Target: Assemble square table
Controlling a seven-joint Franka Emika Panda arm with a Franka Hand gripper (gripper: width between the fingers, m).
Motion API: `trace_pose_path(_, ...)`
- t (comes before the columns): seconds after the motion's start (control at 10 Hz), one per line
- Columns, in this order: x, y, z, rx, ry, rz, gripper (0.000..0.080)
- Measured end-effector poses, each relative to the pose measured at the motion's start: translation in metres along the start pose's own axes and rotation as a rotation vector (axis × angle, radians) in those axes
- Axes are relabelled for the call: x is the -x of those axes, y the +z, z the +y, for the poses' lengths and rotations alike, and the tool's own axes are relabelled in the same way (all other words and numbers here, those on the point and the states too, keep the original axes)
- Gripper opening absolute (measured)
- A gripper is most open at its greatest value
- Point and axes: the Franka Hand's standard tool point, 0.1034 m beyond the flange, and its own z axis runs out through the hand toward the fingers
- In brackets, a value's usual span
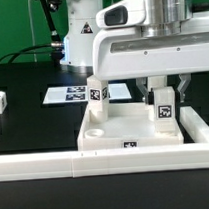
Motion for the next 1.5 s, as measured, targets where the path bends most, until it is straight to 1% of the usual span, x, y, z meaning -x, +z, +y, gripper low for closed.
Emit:
trace_pose_path(0.2, 0.000, 0.000, 0.000, -0.001, 0.030, 0.000, 0.0288)
trace_pose_path(0.3, 0.000, 0.000, -0.001, -0.003, 0.096, -0.001, 0.0288)
trace_pose_path(0.5, 0.002, 0.001, -0.004, -0.012, 0.291, -0.005, 0.0290)
trace_pose_path(0.6, 0.003, 0.001, -0.006, -0.021, 0.401, -0.010, 0.0290)
trace_pose_path(0.7, 0.004, 0.001, -0.008, -0.036, 0.552, -0.020, 0.0290)
trace_pose_path(0.9, 0.006, 0.002, -0.011, -0.046, 0.771, -0.033, 0.0290)
trace_pose_path(1.1, 0.006, 0.002, -0.013, -0.063, 0.970, -0.047, 0.0290)
trace_pose_path(1.4, 0.006, 0.002, -0.014, -0.063, 1.099, -0.051, 0.0290)
trace_pose_path(1.5, 0.006, 0.002, -0.014, -0.063, 1.072, -0.050, 0.0290)
